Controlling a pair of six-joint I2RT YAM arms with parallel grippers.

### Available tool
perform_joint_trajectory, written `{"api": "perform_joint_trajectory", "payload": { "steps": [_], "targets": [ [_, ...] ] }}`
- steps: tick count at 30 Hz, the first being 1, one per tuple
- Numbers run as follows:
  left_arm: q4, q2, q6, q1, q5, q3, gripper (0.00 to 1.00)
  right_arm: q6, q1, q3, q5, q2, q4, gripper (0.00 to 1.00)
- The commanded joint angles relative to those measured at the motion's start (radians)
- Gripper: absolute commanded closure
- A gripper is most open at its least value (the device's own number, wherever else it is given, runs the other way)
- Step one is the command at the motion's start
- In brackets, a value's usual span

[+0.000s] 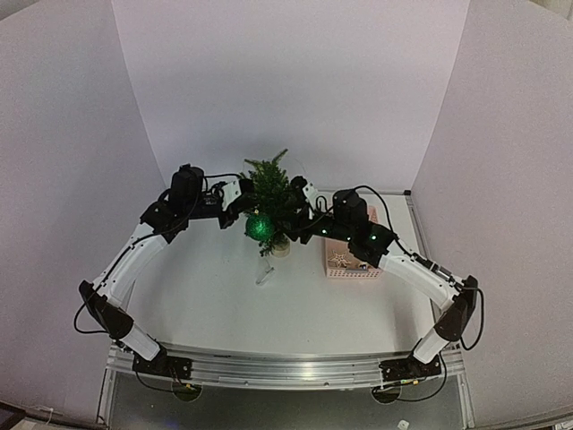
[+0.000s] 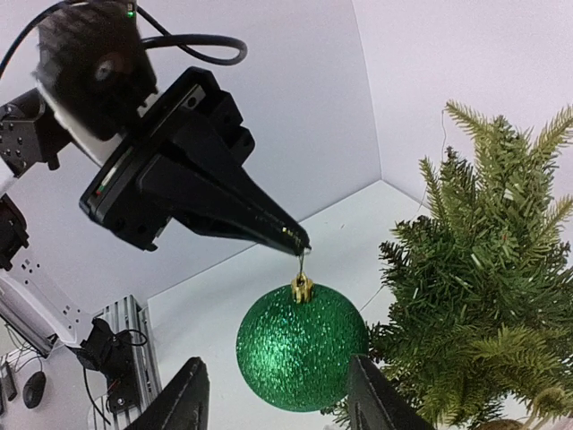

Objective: Decorate the small christmas tree

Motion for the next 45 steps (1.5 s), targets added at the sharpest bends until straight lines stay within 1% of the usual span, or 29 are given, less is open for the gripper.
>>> {"api": "perform_joint_trajectory", "payload": {
  "steps": [1, 6, 10, 18, 20, 23, 27, 33, 40, 45],
  "targets": [
    [-0.042, 0.001, -0.047, 0.043, 0.045, 0.068, 1.0, -0.013, 0.007, 0.049, 0.015, 0.014, -0.011, 0.46],
    [-0.078, 0.01, -0.067, 0.09, 0.058, 0.084, 1.0, -0.005, 0.008, 0.09, 0.003, 0.05, -0.012, 0.42],
    [-0.128, 0.02, -0.061, 0.111, 0.031, 0.104, 1.0, 0.002, 0.007, 0.102, 0.003, 0.067, -0.014, 0.41],
    [-0.223, -0.018, 0.008, 0.184, 0.019, 0.073, 1.0, -0.003, 0.007, 0.086, 0.008, 0.06, -0.015, 0.4],
    [-0.203, -0.017, 0.012, 0.188, -0.017, 0.054, 1.0, -0.005, 0.008, 0.087, 0.01, 0.065, -0.015, 0.4],
    [-0.145, 0.0, -0.023, 0.189, -0.094, 0.029, 1.0, -0.004, 0.007, 0.089, 0.004, 0.071, -0.015, 0.4],
    [-0.11, 0.039, -0.072, 0.189, -0.165, 0.036, 1.0, 0.0, 0.007, 0.077, 0.005, 0.063, -0.015, 0.4],
    [-0.079, 0.073, -0.116, 0.186, -0.182, 0.025, 1.0, -0.003, 0.007, 0.054, 0.024, 0.047, -0.014, 0.4],
    [-0.046, 0.113, -0.128, 0.149, -0.2, 0.015, 1.0, 0.0, 0.007, 0.051, 0.021, 0.05, -0.014, 0.39],
    [-0.046, 0.133, -0.143, 0.141, -0.206, 0.023, 1.0, -0.001, 0.006, 0.041, 0.025, 0.044, -0.014, 0.39]
  ]
}}
